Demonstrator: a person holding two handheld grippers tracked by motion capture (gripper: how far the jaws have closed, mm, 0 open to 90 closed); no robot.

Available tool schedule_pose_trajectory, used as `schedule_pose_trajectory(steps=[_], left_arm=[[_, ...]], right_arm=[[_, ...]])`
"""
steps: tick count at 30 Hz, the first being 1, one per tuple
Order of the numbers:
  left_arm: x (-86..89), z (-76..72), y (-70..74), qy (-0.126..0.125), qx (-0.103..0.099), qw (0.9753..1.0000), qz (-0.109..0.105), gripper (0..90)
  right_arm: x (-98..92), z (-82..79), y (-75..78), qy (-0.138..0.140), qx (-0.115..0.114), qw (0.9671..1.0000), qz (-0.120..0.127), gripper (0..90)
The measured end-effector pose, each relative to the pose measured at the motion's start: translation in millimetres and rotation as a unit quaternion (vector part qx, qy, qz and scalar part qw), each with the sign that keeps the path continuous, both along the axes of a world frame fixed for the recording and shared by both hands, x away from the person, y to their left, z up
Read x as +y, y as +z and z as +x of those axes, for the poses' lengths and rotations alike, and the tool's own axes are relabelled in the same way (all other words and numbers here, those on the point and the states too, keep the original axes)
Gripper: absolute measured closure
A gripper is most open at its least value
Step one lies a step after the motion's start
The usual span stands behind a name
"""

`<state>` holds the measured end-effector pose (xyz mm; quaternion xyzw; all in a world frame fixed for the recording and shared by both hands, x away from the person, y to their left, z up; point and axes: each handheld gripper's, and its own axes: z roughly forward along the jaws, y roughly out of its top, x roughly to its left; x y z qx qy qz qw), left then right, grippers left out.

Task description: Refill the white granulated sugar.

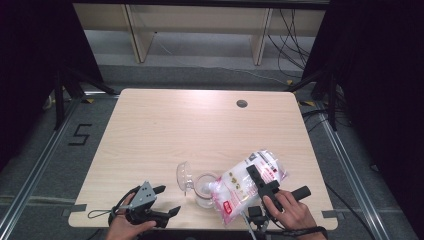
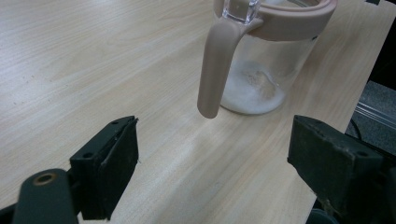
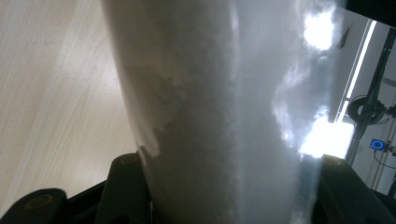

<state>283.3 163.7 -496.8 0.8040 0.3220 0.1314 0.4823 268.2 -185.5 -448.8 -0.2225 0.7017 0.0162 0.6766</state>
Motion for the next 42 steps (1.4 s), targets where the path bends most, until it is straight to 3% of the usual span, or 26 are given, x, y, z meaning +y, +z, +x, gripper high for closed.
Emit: schedule_pose_trajectory(steps=[5, 13, 15, 17, 18, 24, 25, 27, 31, 33, 34, 36, 38, 39, 42], left_arm=[[0.0, 0.0, -0.3, 0.001, 0.003, 1.0, -0.002, 15.9], [0.9, 1.4, 0.0, -0.004, -0.006, 1.0, 0.001, 15.9], [0.7, 1.7, -0.5, -0.004, -0.006, 1.0, -0.001, 15.9], [2.2, 2.3, 0.0, -0.005, -0.007, 0.9999, 0.012, 15.9], [1.1, 0.8, -0.1, 0.004, 0.001, 1.0, 0.006, 15.9], [1.7, 1.0, 0.2, 0.004, 0.0, 0.9999, 0.01, 15.9], [0.9, 1.7, -1.2, 0.002, -0.003, 1.0, 0.0, 15.9], [2.6, 2.1, -0.1, -0.002, -0.003, 0.9999, 0.016, 15.9], [2.6, 2.0, -0.1, -0.002, -0.003, 0.9999, 0.016, 15.9], [2.4, 1.8, -0.2, -0.001, -0.003, 0.9999, 0.014, 15.9], [0.3, 0.8, -0.8, 0.003, 0.001, 1.0, -0.005, 15.9], [0.2, 0.9, -0.9, 0.004, 0.0, 1.0, -0.007, 15.9], [1.7, 1.5, -0.5, 0.001, -0.002, 1.0, 0.006, 15.9], [2.6, 1.9, -0.1, -0.001, -0.003, 0.9999, 0.016, 15.9], [2.6, 1.9, -0.1, -0.002, -0.003, 0.9999, 0.017, 15.9]], right_arm=[[1.1, -0.3, 2.4, 0.007, -0.009, 0.9999, -0.01, 52.2], [0.4, -0.2, 3.2, 0.001, -0.003, 0.9998, -0.019, 52.3], [0.1, -0.4, 4.2, 0.006, -0.012, 0.9997, -0.019, 52.3], [-0.1, -0.5, 4.4, 0.006, -0.012, 0.9997, -0.018, 52.3], [-0.9, -0.5, 3.0, 0.001, -0.007, 0.9999, -0.01, 52.3], [-0.4, 0.2, 4.1, 0.007, -0.009, 0.9998, -0.017, 52.3], [-1.0, 0.2, 2.8, 0.0, -0.001, 0.9999, -0.014, 52.5], [-1.0, 0.2, 2.9, 0.0, 0.0, 0.9999, -0.015, 52.5], [-0.3, 0.3, 4.0, 0.007, -0.009, 0.9998, -0.017, 52.6], [-0.3, 0.4, 4.0, 0.007, -0.008, 0.9998, -0.018, 52.7], [-0.9, 0.2, 2.7, 0.0, -0.001, 0.9999, -0.014, 52.7], [-0.9, 0.3, 2.8, 0.001, 0.0, 0.9999, -0.015, 52.8], [-0.4, 0.4, 3.7, 0.007, -0.009, 0.9997, -0.02, 52.9], [-0.9, 0.3, 2.9, 0.001, -0.001, 0.9999, -0.016, 53.0], [-0.8, 0.1, 3.0, 0.001, -0.002, 0.9998, -0.017, 53.1]])
